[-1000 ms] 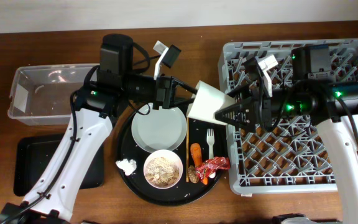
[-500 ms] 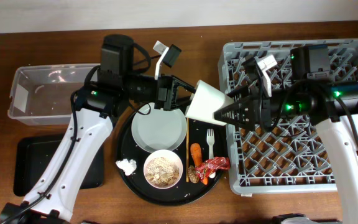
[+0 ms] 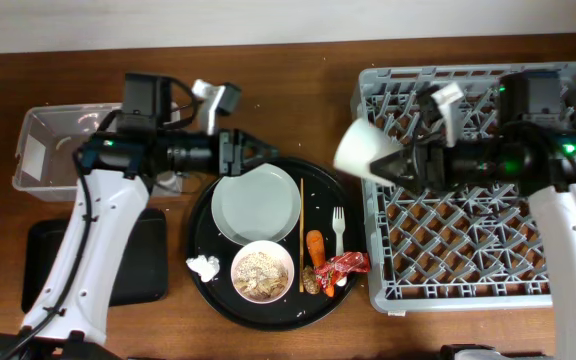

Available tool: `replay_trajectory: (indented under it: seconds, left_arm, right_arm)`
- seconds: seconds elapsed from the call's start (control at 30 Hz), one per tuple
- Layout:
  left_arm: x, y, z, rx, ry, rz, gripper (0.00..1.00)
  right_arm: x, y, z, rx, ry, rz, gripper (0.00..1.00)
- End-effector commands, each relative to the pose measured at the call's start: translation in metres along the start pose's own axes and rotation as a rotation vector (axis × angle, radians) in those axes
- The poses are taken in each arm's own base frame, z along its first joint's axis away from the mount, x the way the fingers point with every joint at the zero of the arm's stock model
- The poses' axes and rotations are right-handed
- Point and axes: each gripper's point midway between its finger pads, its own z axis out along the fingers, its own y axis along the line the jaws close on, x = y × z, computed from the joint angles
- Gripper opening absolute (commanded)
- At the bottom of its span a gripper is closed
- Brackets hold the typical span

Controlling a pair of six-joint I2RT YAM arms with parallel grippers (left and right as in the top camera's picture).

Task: Sort waste into correct bins and load items into the dishwasher rack
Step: 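Place the cream cup upside down in the rack's lower right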

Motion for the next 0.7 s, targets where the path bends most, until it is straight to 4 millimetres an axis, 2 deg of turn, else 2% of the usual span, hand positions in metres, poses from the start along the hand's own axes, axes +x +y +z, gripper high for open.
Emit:
replay_trajectory:
  seconds: [0.0,0.03,0.13,0.27,0.43,0.53,0.67]
  left_arm:
    - [0.01,0.056,-0.013,-0.339,0.031,0.028,0.55]
    - [0.017,0.07,-0.018,-0.432,0.056,0.01,0.55]
    - [0.031,0.087,-0.027,-0.556,0.106,-0.02,0.55]
    - [0.041,0.092,-0.032,-0.593,0.142,-0.047,0.55]
    - [0.043,0.092,-0.032,-0.593,0.149,-0.052,0.55]
    - [0.043,0.092,-0.032,-0.593,0.149,-0.052,0.55]
    - [0.043,0.092,-0.032,-0.593,0.149,-0.052,0.55]
  right_arm:
    - [-0.006,-0.052,-0.034,0.355,-0.007,0.061,0.33]
    - [-0.006,-0.066,-0.047,0.453,-0.012,0.091,0.33]
    - [-0.003,-0.095,-0.079,0.669,-0.022,0.16,0.32]
    - [0.012,-0.127,-0.119,0.892,-0.033,0.295,0.29]
    - [0.039,-0.15,-0.146,0.964,-0.015,0.468,0.28]
    - [0.07,-0.169,-0.169,1.047,0.028,0.642,0.28]
    - [0.093,-0.185,-0.182,1.067,0.069,0.768,0.25]
